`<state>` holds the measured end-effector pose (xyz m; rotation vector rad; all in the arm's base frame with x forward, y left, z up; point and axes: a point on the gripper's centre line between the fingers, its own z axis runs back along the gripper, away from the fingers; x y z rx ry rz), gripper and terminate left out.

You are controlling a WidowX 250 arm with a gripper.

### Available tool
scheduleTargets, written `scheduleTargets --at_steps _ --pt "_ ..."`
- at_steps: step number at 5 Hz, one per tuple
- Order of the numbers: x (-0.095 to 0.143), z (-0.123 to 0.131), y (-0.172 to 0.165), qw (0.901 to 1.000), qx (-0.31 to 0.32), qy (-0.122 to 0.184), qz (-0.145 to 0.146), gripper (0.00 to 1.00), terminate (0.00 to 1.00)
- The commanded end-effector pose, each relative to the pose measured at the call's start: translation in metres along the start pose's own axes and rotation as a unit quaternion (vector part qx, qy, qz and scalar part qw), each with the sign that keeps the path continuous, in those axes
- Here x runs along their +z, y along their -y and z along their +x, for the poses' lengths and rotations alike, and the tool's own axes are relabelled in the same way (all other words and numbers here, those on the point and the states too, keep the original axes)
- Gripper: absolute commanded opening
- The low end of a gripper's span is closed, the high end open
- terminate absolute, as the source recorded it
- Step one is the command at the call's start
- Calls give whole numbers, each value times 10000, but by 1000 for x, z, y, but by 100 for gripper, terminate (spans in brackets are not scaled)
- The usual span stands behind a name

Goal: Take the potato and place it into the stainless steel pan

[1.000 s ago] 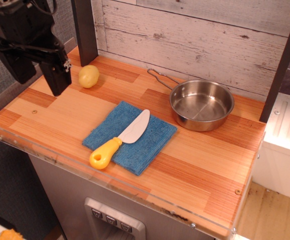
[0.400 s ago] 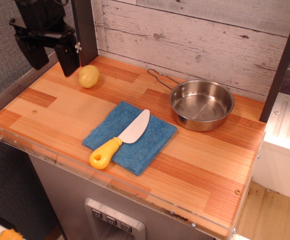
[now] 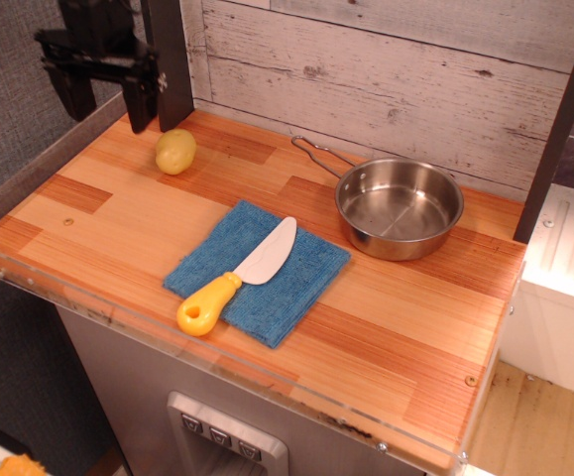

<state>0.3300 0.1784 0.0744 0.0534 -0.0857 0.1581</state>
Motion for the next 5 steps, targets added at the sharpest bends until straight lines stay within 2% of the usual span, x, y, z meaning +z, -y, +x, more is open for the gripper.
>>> scheduleTargets --at_steps 1,3,5 --pt "-3 23 4 9993 327 200 13 100 0" --pt "-25 37 16 9982 574 165 67 100 0" --pt "-53 37 21 9984 478 -182 242 100 0"
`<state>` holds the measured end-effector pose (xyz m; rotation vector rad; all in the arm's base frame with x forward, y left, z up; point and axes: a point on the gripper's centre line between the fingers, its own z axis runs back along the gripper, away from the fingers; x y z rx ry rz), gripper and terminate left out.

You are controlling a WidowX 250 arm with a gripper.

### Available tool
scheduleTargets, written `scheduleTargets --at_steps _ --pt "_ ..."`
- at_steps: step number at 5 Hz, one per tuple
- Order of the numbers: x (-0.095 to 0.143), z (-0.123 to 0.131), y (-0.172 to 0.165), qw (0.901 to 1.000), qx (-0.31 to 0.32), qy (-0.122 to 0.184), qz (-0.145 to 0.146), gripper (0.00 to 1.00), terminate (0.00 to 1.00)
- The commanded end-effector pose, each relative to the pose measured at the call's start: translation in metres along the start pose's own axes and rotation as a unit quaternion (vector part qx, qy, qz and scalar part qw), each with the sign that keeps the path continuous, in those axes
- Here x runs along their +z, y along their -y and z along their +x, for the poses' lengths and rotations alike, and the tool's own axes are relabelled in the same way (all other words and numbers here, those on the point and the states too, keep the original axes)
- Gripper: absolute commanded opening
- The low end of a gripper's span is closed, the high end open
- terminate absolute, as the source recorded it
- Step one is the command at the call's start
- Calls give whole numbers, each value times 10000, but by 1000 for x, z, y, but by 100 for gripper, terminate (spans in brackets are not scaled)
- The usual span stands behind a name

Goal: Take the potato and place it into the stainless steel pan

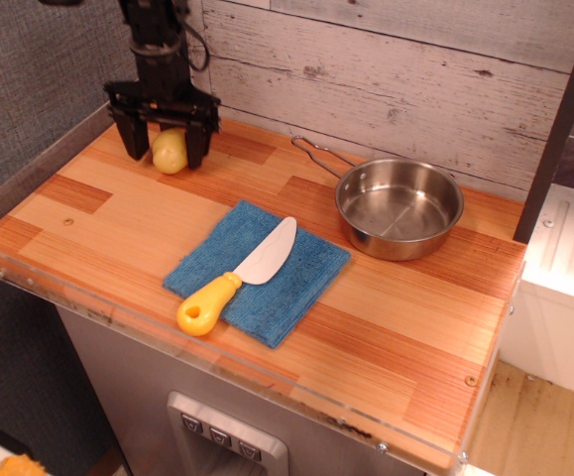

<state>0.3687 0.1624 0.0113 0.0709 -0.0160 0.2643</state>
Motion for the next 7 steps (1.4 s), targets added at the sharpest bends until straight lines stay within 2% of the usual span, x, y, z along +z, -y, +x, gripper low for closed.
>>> scheduleTargets --at_steps 1,3,4,5,7 --pt "18 5 0 9996 -142 237 76 0 0" --pt "67 -2 6 9975 -310 626 -121 0 0" --pt "100 -15 34 9946 -455 851 -383 0 0" --pt "110 -20 82 9929 -785 711 -546 0 0" --pt "117 -21 170 9927 -880 785 -250 0 0"
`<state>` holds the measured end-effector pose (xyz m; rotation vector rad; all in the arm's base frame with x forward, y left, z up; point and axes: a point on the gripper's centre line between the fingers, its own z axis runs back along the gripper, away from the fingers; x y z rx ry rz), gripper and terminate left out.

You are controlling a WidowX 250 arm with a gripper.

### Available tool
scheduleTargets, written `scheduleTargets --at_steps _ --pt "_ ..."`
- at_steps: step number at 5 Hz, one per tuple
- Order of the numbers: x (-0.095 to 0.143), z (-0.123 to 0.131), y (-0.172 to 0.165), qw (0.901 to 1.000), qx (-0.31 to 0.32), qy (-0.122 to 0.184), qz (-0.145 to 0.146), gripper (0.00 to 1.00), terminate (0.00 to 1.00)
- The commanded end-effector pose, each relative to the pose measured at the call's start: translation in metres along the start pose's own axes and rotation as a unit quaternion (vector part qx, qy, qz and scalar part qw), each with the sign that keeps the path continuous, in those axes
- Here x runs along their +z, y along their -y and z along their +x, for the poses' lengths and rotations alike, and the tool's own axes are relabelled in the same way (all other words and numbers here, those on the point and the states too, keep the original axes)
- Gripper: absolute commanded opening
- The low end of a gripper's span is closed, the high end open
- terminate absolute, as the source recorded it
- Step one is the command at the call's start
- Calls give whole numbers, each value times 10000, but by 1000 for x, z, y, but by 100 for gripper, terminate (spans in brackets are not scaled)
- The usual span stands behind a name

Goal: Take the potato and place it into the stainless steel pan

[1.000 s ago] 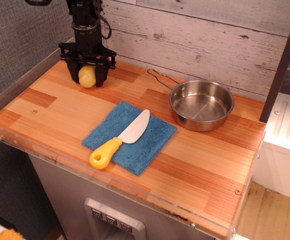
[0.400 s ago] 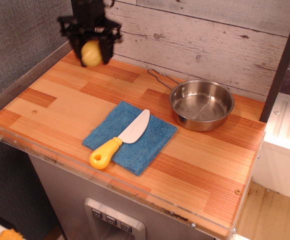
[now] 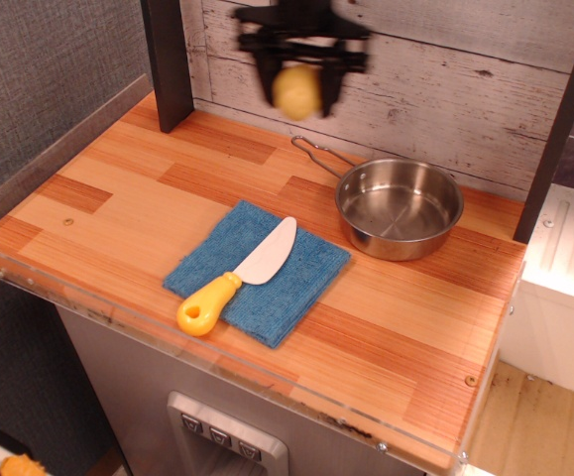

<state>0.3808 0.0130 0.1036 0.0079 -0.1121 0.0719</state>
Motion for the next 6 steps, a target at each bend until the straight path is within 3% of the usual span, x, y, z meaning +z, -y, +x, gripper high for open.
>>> scheduleTargets --at_steps 1,2,3,4,6 --pt "5 9 44 9986 85 422 322 0 0" --pt "-5 2 42 9957 435 688 433 0 0" --pt "-13 1 41 9949 571 803 205 0 0" --pt "-12 1 39 9936 660 919 -55 100 0" --pt "-8 0 33 9924 678 976 -330 100 0"
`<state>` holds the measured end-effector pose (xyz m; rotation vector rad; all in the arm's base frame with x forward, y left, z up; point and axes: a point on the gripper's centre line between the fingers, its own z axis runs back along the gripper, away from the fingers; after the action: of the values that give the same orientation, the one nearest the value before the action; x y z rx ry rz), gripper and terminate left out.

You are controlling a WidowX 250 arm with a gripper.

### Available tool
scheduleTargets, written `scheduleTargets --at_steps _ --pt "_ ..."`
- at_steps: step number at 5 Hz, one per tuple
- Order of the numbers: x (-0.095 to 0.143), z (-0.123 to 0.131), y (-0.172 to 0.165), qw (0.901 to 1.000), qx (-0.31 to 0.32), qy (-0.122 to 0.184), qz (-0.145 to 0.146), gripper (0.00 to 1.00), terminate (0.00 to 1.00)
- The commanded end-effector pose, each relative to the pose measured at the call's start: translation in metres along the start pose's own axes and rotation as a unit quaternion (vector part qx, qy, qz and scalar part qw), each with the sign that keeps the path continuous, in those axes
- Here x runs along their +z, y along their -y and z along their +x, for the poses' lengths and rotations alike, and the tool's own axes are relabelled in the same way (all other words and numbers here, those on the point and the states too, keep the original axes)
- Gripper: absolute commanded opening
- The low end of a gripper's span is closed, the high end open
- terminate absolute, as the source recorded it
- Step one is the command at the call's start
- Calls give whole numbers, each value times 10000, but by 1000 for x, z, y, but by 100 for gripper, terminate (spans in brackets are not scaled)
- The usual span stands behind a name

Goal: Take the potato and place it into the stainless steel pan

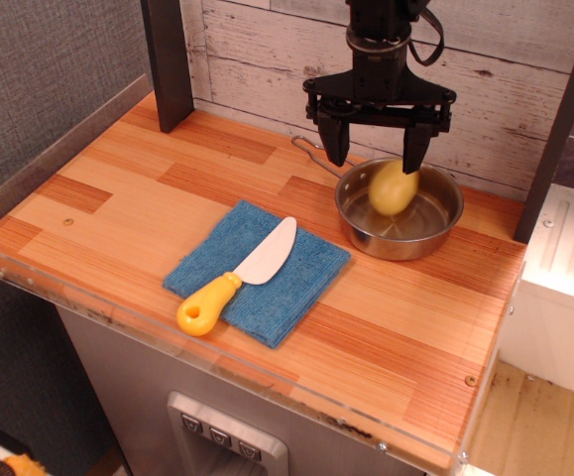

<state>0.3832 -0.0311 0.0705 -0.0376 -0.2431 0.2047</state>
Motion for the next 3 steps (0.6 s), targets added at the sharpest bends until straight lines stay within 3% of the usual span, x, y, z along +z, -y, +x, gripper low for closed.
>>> scheduleTargets --at_steps 1,2,3 --pt "53 7 -29 9993 -37 313 -203 100 0" --pt "87 -2 -62 9995 -284 68 -113 100 0" --pt "102 -18 -89 9980 -565 -263 -113 100 0"
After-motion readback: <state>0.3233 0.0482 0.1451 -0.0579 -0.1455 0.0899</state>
